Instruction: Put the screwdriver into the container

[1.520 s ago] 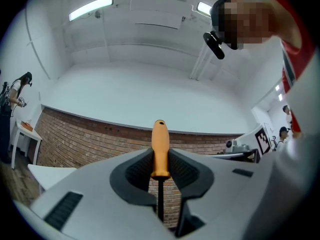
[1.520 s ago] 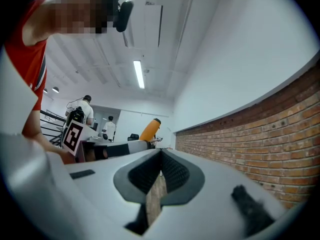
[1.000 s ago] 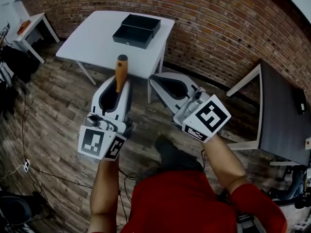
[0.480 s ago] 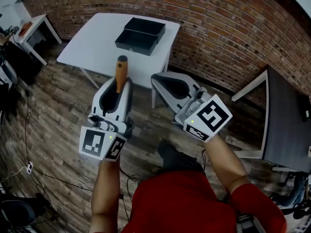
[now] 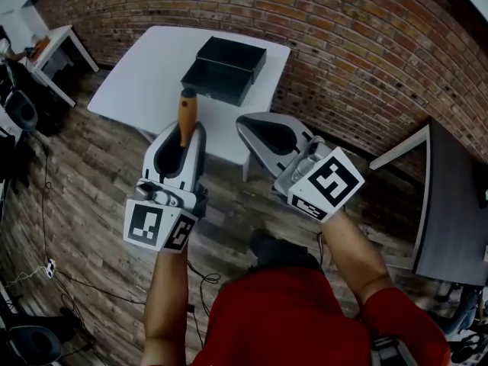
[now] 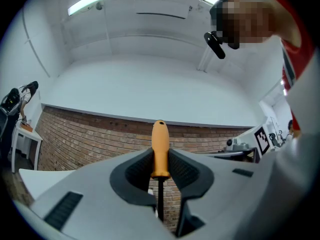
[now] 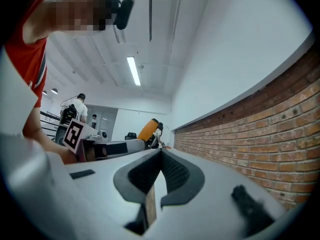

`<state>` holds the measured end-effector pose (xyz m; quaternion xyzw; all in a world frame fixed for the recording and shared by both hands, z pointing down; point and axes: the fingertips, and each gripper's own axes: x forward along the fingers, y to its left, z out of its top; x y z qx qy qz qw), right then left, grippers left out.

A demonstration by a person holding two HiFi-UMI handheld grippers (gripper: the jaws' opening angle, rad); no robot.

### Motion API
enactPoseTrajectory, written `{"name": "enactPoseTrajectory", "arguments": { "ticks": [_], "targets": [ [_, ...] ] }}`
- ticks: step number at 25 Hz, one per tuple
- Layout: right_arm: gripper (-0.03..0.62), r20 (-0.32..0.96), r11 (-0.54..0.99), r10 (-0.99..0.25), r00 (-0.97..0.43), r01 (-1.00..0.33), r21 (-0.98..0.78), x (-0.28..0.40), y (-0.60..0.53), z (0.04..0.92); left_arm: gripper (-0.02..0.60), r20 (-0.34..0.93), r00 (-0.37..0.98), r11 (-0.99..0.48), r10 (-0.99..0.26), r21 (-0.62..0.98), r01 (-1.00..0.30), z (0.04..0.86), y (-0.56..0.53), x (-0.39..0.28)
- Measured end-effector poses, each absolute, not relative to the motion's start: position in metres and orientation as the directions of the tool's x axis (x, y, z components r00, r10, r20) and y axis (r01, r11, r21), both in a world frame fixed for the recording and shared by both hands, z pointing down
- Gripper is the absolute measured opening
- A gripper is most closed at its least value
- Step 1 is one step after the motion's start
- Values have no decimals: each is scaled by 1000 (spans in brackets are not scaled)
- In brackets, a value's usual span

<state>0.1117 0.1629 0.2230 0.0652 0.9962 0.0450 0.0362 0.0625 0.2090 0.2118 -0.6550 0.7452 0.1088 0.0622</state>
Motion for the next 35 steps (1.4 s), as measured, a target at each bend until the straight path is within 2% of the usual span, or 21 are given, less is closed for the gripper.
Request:
{"name": "enactPoseTrajectory", "arguments": {
  "ticks": [18,35],
  "targets": [
    [31,-64,979,184,-981,177,103,23,21,225,92,-219,-199,189,-955,66,-980,217,77,-27],
    [31,-32,976,203,-979,200,92,-14,-29,248,92,-149,-222,228,-964,-25,-973,240,35,-72]
  ]
}}
